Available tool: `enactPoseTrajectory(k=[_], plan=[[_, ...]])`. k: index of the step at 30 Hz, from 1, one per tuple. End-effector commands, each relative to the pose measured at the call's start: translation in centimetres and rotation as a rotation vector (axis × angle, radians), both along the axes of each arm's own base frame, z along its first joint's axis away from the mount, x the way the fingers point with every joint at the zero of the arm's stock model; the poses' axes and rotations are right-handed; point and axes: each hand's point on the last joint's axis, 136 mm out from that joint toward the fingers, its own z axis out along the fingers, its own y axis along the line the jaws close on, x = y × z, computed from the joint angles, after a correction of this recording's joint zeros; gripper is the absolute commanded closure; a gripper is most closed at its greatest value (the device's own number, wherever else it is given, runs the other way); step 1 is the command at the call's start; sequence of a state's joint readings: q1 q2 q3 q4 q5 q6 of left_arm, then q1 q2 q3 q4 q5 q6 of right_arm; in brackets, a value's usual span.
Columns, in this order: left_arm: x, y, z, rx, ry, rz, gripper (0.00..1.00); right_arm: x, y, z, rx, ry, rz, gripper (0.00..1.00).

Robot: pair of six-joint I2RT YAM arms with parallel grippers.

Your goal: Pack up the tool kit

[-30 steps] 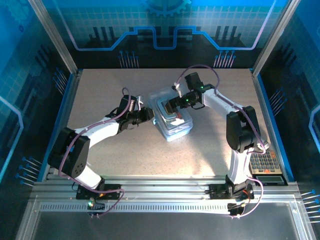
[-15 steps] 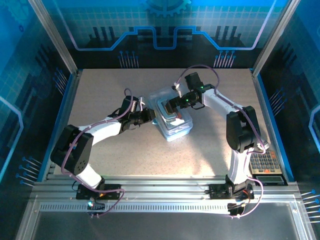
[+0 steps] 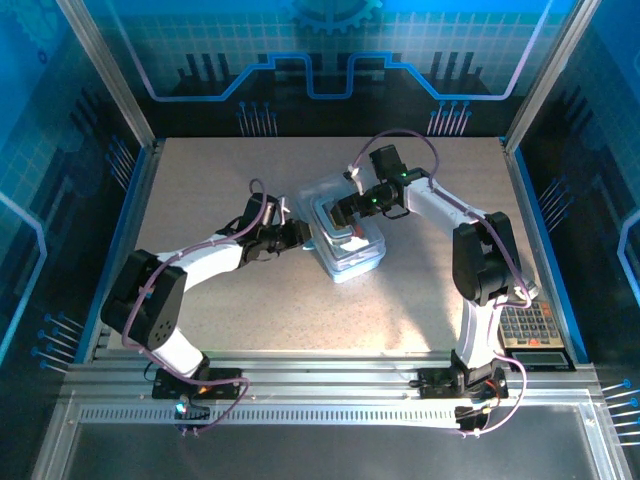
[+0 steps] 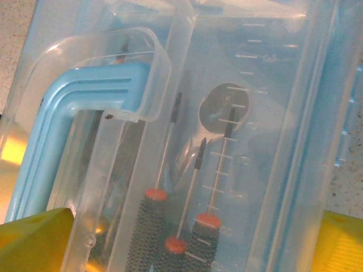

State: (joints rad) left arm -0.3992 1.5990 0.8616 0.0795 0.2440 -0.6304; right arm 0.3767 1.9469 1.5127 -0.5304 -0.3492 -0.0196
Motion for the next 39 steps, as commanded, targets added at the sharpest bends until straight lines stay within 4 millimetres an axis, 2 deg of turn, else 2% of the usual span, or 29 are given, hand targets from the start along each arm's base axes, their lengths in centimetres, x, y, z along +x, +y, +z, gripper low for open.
enactPoseTrajectory(k=[1, 6, 8, 14, 20, 26, 35, 39], plan=[[-0.5, 1.6, 1.3, 0.080, -0.013, 0.016, 0.64, -6.6, 0.0, -6.6, -0.060, 0.312, 0.084, 0.00], [-0.8, 2.6, 1.4, 0.108, -0.006, 0.031, 0.53, -6.6, 0.1, -6.5, -0.056, 0.312, 0.085, 0.00], [-0.9, 2.6, 1.0, 0.111, 0.009, 0.029, 0.52, -6.6, 0.1, -6.5, -0.056, 0.311, 0.084, 0.00], [-0.9, 1.9, -2.1, 0.106, 0.100, 0.011, 0.52, -6.6, 0.0, -6.5, -0.058, 0.310, 0.083, 0.00], [0.1, 1.0, -2.6, 0.063, 0.094, 0.008, 0.53, -6.6, 0.0, -6.5, -0.058, 0.311, 0.084, 0.00], [0.6, 0.7, -2.3, 0.043, 0.076, 0.014, 0.62, -6.7, 0.1, -6.7, -0.058, 0.318, 0.083, 0.00], [0.4, 0.9, -1.5, 0.042, 0.060, 0.014, 0.89, -6.6, 0.0, -6.7, -0.059, 0.315, 0.083, 0.00], [0.2, 1.2, -0.4, 0.053, 0.038, 0.017, 0.91, -6.6, 0.0, -6.8, -0.059, 0.316, 0.083, 0.00]])
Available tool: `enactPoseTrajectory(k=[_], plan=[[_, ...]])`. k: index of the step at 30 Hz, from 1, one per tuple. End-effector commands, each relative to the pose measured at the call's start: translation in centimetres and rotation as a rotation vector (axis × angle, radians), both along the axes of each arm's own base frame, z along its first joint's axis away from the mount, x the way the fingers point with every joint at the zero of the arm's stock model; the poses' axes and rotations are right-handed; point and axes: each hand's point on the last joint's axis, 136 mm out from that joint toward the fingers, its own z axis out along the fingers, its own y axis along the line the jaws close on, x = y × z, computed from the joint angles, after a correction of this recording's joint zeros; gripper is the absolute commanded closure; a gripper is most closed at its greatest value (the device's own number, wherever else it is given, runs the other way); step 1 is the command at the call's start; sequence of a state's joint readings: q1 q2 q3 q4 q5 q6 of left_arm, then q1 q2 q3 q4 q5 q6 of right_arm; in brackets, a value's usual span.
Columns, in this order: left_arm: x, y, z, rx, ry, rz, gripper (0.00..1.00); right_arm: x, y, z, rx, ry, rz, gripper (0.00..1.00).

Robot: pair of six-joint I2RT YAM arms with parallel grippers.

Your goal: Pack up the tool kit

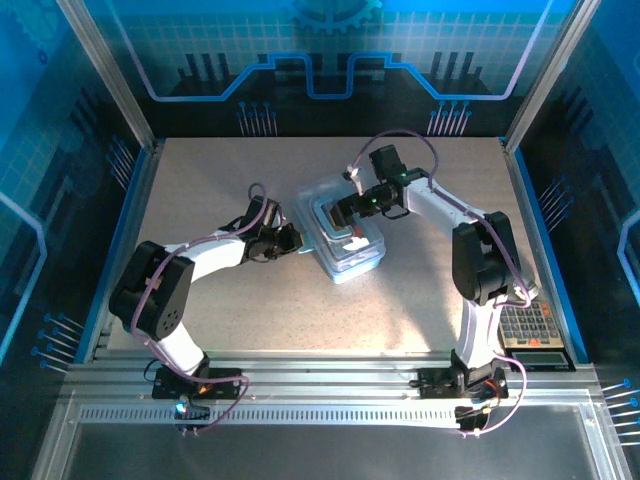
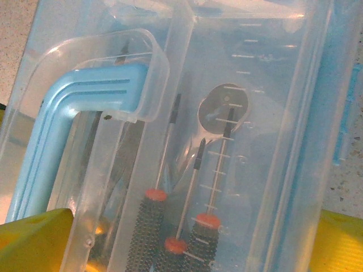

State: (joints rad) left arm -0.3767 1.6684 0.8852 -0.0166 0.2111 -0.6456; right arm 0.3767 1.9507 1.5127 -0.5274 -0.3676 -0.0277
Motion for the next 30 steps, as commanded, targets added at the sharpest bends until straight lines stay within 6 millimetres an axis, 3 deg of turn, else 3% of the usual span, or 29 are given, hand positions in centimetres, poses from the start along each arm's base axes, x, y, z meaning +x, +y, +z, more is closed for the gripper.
enactPoseTrajectory(k=[1, 6, 11, 15, 30], plan=[[0.5, -0.4, 3.4, -0.010, -0.096, -0.039, 0.91, -6.5, -0.3, -6.8, -0.074, 0.313, 0.069, 0.00], [0.3, -0.2, 4.8, -0.006, -0.120, -0.042, 0.89, -6.5, -0.2, -6.8, -0.071, 0.316, 0.069, 0.00], [0.5, -0.3, 5.3, -0.010, -0.133, -0.044, 0.72, -6.5, -0.2, -6.8, -0.069, 0.315, 0.069, 0.00], [0.8, -0.7, 5.2, -0.029, -0.133, -0.047, 0.65, -6.5, -0.3, -6.8, -0.071, 0.319, 0.070, 0.00], [1.0, -2.0, 5.4, -0.077, -0.144, -0.065, 0.65, -6.6, -0.2, -7.0, -0.074, 0.326, 0.073, 0.00]])
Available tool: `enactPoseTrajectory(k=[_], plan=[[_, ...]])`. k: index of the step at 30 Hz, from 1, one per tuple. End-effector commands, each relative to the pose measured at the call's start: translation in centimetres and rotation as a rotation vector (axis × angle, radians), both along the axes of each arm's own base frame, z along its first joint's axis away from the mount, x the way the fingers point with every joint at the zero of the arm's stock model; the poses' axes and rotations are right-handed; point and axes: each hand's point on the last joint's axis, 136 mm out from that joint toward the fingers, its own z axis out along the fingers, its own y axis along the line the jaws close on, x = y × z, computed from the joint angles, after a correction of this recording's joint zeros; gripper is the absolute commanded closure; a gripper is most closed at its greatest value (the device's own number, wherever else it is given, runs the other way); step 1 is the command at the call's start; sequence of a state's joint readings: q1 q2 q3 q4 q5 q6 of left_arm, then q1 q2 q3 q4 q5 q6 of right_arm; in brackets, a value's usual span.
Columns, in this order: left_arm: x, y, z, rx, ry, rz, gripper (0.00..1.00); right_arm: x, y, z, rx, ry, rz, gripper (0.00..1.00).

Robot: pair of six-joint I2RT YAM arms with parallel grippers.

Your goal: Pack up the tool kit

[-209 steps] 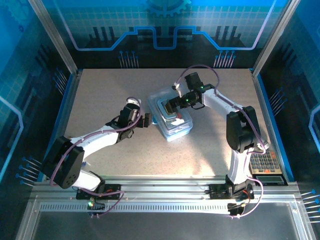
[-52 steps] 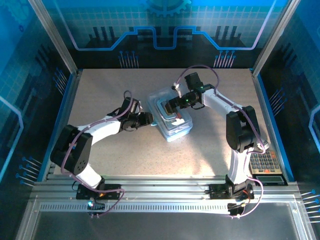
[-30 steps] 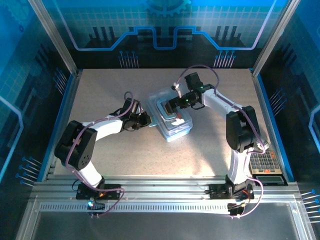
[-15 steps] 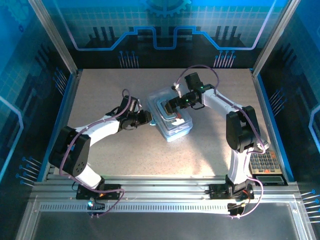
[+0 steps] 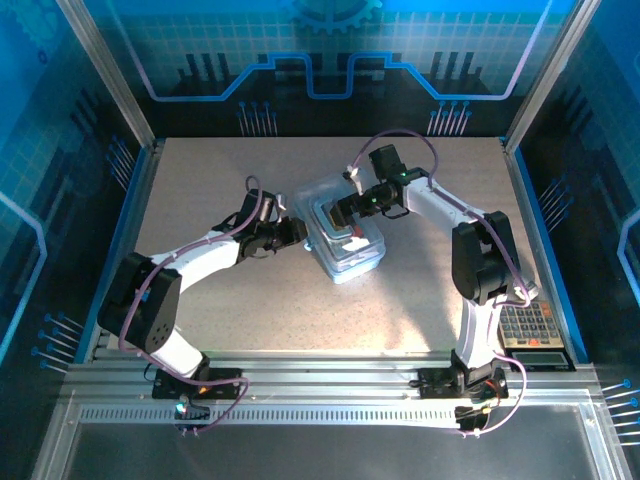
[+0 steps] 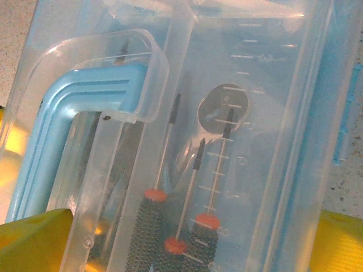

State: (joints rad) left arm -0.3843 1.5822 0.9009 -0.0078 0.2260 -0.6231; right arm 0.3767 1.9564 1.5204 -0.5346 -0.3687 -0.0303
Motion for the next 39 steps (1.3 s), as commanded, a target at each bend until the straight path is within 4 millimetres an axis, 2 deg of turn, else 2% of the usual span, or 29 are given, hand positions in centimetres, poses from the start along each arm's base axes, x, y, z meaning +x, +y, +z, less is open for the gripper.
enactPoseTrajectory(k=[1, 27, 39], plan=[[0.5, -1.3, 1.2, -0.038, -0.034, -0.035, 0.65, -6.6, -0.2, -6.9, -0.072, 0.322, 0.070, 0.00], [0.5, -2.5, 1.6, -0.095, -0.047, -0.045, 0.66, -6.7, -0.3, -7.0, -0.072, 0.325, 0.072, 0.00], [-0.3, -3.2, 0.1, -0.165, -0.012, -0.039, 0.66, -6.8, -0.3, -7.1, -0.072, 0.330, 0.071, 0.00]])
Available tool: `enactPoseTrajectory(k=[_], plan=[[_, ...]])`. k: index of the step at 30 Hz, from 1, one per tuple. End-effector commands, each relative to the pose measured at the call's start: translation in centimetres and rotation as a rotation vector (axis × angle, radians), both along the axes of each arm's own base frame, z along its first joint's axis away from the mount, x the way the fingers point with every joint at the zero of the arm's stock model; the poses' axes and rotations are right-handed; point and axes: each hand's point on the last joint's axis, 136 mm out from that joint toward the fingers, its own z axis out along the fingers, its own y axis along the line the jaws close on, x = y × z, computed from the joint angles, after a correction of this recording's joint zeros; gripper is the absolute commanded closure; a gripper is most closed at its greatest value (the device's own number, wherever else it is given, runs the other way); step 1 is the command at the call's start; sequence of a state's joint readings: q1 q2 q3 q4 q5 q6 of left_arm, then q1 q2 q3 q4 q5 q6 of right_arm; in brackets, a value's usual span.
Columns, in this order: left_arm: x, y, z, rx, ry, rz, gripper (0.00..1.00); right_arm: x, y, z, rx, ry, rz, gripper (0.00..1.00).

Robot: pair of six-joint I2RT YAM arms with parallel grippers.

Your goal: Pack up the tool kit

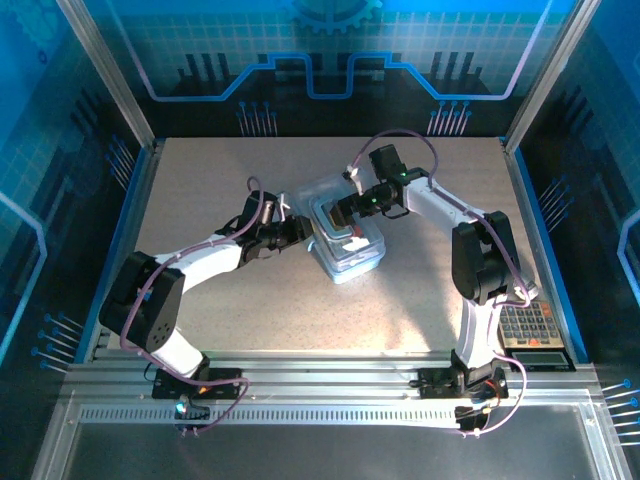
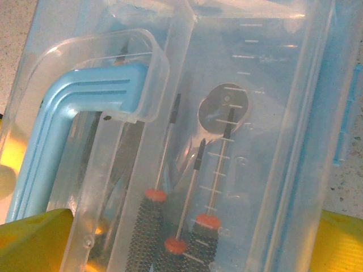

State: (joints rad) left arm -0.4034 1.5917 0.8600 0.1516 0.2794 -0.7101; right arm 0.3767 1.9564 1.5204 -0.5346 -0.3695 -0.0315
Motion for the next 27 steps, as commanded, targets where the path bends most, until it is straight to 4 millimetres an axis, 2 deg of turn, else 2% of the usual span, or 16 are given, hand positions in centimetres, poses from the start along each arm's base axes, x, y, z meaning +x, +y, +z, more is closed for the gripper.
enactPoseTrajectory(k=[1, 14, 27], plan=[[-0.7, -1.4, -1.1, -0.047, 0.027, -0.038, 0.66, -6.8, -0.3, -7.1, -0.073, 0.331, 0.069, 0.00], [-0.7, -2.0, -2.4, -0.069, 0.046, -0.040, 0.67, -6.8, -0.4, -7.1, -0.075, 0.334, 0.068, 0.00], [-2.1, -1.5, -6.2, -0.065, 0.108, -0.020, 0.69, -7.2, -0.4, -7.5, -0.078, 0.351, 0.067, 0.00]])
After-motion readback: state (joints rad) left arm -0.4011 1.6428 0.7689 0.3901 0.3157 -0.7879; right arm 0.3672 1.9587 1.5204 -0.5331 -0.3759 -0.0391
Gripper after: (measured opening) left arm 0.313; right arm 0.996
